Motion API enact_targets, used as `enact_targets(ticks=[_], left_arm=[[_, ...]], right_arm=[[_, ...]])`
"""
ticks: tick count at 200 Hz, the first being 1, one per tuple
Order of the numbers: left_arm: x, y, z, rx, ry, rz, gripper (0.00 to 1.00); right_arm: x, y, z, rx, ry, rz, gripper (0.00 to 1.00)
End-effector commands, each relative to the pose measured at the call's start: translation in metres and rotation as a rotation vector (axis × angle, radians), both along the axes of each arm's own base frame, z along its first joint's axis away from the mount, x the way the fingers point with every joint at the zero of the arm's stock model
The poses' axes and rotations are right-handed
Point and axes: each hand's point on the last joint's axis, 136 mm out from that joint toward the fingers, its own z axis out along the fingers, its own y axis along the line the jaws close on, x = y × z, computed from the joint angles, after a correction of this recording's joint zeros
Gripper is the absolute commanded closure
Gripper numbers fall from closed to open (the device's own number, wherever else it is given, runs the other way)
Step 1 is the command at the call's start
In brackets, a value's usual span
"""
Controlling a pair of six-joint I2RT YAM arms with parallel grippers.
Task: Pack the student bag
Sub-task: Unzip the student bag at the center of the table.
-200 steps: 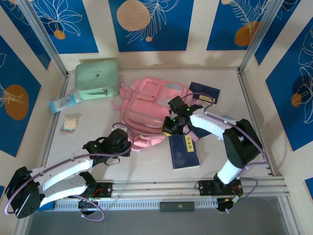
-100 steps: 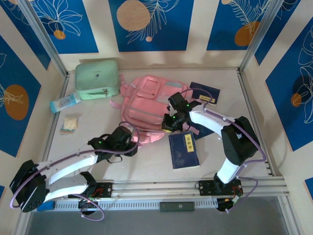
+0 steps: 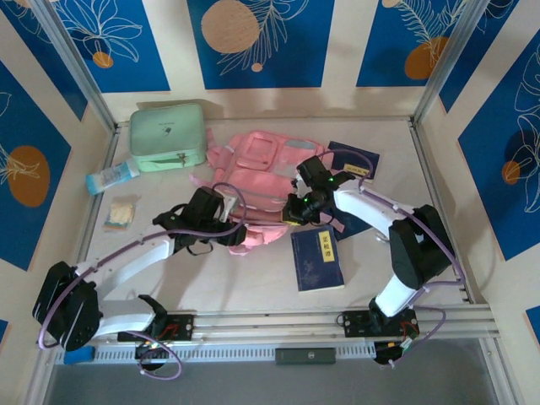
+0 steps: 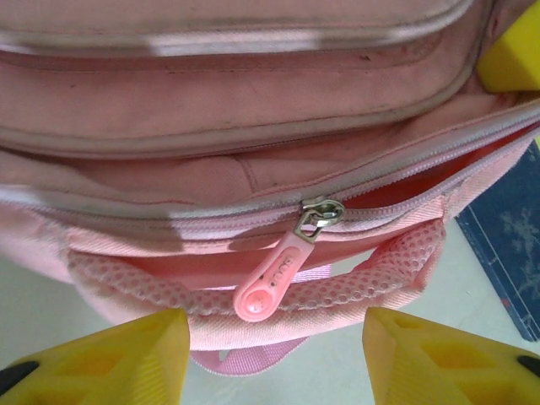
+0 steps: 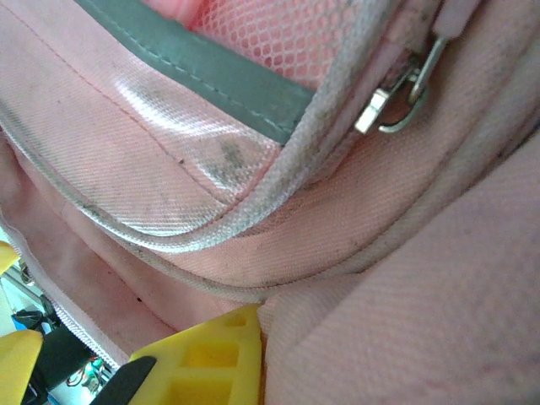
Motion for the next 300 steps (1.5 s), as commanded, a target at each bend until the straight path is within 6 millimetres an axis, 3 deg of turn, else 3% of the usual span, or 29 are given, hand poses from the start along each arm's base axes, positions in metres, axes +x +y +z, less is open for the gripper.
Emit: enact_targets(ticks=[1,67,139,201,254,300], left_arm=[[0.006,-0.019,0.019,-0.060,-0.030,-0.093,0.41],[0.010,-0.030,0.000,-0.041,0.066,-0.126,0.41],[-0.009,-0.017,0.005,-0.088,0.076,-0.068,0.45],[-0.007,-0.034,0.001,-0.131,0.086,-0.111,0.47],[-0.004,-0.049,-0.009,-0.137,0.117,-0.141,0.57],[-0.008,-0.044,-0.011,-0.119,0.111,-0.140,0.69]], right_arm=[[-0.010,0.003,0.023,0.072,-0.044,0.057,0.88],[-0.014,0.002,0.024,0.087,-0.037,0.042,0.88],[-0.011,-0.005,0.025,0.091,-0.041,0.016,0.89],[-0.011,-0.003,0.022,0.101,-0.029,0.014,0.89],[-0.012,-0.002,0.021,0.104,-0.026,0.017,0.89],[-0.011,-0.003,0.022,0.102,-0.029,0.022,0.89]])
